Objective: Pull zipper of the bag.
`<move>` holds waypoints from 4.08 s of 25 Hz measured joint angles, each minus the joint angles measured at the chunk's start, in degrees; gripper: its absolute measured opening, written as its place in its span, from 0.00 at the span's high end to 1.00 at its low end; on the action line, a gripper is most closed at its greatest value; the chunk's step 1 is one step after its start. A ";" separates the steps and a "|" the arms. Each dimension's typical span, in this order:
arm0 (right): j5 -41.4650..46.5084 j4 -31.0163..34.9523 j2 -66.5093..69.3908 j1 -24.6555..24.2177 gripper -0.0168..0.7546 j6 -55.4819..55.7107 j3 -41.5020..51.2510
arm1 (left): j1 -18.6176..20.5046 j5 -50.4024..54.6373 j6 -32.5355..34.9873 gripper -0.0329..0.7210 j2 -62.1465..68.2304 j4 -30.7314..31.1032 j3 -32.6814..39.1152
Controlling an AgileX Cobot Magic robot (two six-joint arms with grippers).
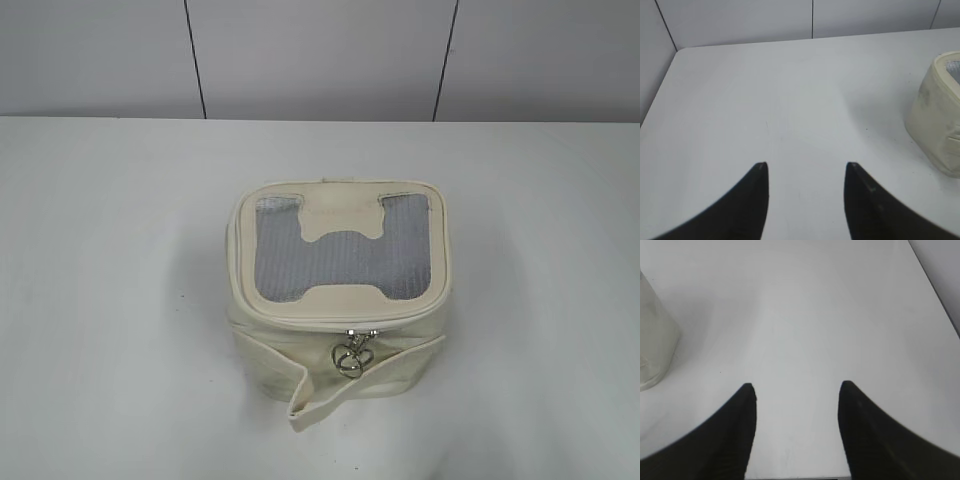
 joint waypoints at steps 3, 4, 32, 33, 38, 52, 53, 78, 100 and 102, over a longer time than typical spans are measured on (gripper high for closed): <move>0.00 0.00 0.00 0.00 0.43 0.00 0.00 | 0.00 0.00 0.00 0.45 0.00 0.00 0.00; 0.00 0.00 0.00 0.00 0.43 0.00 0.00 | 0.00 0.00 0.00 0.45 0.00 0.00 0.00; 0.00 0.00 0.00 -5.88 0.43 0.00 0.00 | 6.00 -0.07 0.00 0.45 0.00 0.00 0.00; 0.00 0.00 0.00 -5.56 0.43 0.00 0.00 | 5.93 -0.07 0.00 0.45 0.00 0.00 0.00; 0.00 0.00 0.00 -4.00 0.43 0.00 0.00 | 4.62 -0.07 0.00 0.45 0.00 0.00 0.00; 0.00 0.04 0.00 -3.88 0.43 0.00 0.00 | 4.40 -0.07 0.00 0.45 0.00 0.00 0.00; 0.00 0.04 0.00 -3.88 0.43 0.00 0.00 | 4.40 -0.07 0.00 0.45 0.00 0.00 0.00; 0.00 0.12 0.00 -3.88 0.43 -0.91 0.00 | 4.40 -0.07 0.00 0.45 0.00 0.00 0.00; 0.00 4.31 0.00 -3.88 0.43 -6.43 0.00 | 4.40 -0.07 0.00 0.45 0.00 0.00 0.00; 0.00 4.20 0.00 -3.88 0.43 -6.37 0.00 | 4.40 -0.07 0.00 0.45 0.00 0.00 0.00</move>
